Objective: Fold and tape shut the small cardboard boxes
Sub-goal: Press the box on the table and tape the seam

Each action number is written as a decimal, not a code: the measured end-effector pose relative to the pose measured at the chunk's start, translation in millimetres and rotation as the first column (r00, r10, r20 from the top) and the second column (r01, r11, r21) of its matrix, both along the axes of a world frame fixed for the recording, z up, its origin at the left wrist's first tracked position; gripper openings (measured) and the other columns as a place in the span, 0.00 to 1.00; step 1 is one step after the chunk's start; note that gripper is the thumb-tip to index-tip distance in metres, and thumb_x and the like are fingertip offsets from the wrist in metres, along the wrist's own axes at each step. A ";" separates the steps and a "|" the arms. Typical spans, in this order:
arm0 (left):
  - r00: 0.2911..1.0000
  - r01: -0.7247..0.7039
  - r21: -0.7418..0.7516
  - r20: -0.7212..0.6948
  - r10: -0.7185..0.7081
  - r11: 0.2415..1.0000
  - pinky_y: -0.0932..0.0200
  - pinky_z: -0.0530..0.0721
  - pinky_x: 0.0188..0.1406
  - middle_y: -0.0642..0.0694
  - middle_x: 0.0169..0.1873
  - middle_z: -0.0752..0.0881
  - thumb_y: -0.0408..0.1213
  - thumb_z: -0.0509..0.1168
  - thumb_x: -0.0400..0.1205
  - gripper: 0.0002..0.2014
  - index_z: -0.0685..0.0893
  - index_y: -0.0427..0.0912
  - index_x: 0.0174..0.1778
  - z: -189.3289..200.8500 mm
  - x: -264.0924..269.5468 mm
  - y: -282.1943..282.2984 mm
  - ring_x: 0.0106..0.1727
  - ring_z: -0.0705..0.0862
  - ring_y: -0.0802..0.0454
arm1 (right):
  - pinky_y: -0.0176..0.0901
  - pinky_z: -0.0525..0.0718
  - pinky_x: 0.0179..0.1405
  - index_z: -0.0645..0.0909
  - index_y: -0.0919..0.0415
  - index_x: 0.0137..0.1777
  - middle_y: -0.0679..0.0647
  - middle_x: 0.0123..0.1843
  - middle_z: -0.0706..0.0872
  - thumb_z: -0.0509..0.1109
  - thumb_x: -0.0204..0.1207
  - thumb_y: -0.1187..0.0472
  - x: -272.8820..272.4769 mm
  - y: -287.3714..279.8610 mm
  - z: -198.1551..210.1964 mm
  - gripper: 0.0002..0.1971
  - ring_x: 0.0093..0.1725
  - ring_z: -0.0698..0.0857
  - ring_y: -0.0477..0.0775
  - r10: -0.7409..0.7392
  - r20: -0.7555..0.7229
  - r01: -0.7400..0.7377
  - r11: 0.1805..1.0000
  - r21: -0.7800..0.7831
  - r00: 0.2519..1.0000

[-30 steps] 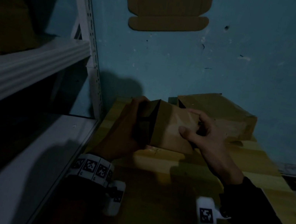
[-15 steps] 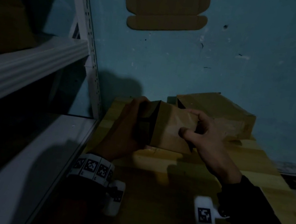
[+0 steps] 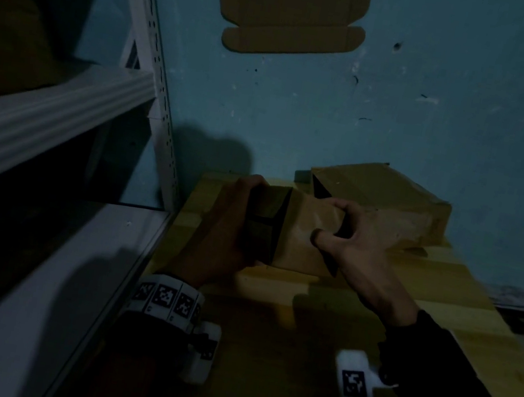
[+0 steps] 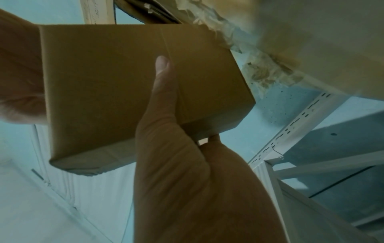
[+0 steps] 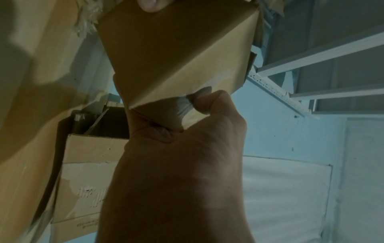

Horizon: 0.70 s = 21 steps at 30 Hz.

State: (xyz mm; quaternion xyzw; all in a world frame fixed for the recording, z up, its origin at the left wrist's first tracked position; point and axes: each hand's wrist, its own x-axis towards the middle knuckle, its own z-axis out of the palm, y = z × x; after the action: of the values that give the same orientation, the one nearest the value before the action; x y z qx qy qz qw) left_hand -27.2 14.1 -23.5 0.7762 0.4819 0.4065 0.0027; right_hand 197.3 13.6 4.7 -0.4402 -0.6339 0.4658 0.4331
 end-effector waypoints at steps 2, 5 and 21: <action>1.000 -0.006 0.010 -0.013 0.007 1.000 0.82 0.62 0.53 0.54 0.62 0.69 0.32 0.83 0.66 0.42 0.70 0.36 0.75 -0.5 0.2 -0.6 0.60 0.65 0.64 | 0.58 0.93 0.47 0.73 0.53 0.73 0.50 0.55 0.83 0.74 0.78 0.68 0.9 1.9 -1.4 0.25 0.47 0.90 0.54 -0.002 0.021 0.002 1.000 0.007 1.000; 1.000 -0.001 0.008 -0.007 0.002 1.000 0.75 0.64 0.52 0.55 0.62 0.68 0.34 0.83 0.66 0.44 0.68 0.39 0.76 -2.4 2.3 0.1 0.61 0.66 0.62 | 0.37 0.83 0.25 0.73 0.56 0.73 0.53 0.46 0.84 0.73 0.78 0.71 2.4 6.6 -5.9 0.25 0.29 0.85 0.41 -0.006 0.045 0.005 1.000 0.031 0.999; 0.999 0.024 -0.022 0.045 -0.023 0.999 0.55 0.72 0.59 0.56 0.64 0.70 0.36 0.83 0.65 0.45 0.64 0.54 0.74 1.8 -3.1 -1.1 0.67 0.72 0.51 | 0.42 0.91 0.46 0.77 0.47 0.74 0.49 0.66 0.83 0.78 0.72 0.49 9.1 11.9 -5.6 0.29 0.55 0.90 0.45 0.090 -0.021 -0.089 0.996 0.023 0.996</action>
State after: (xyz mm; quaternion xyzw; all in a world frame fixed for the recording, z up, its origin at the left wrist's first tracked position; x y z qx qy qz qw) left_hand -30.3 12.9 -21.6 0.7725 0.4770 0.4182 0.0273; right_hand 206.5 25.5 -0.9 -0.4014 -0.6533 0.4824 0.4235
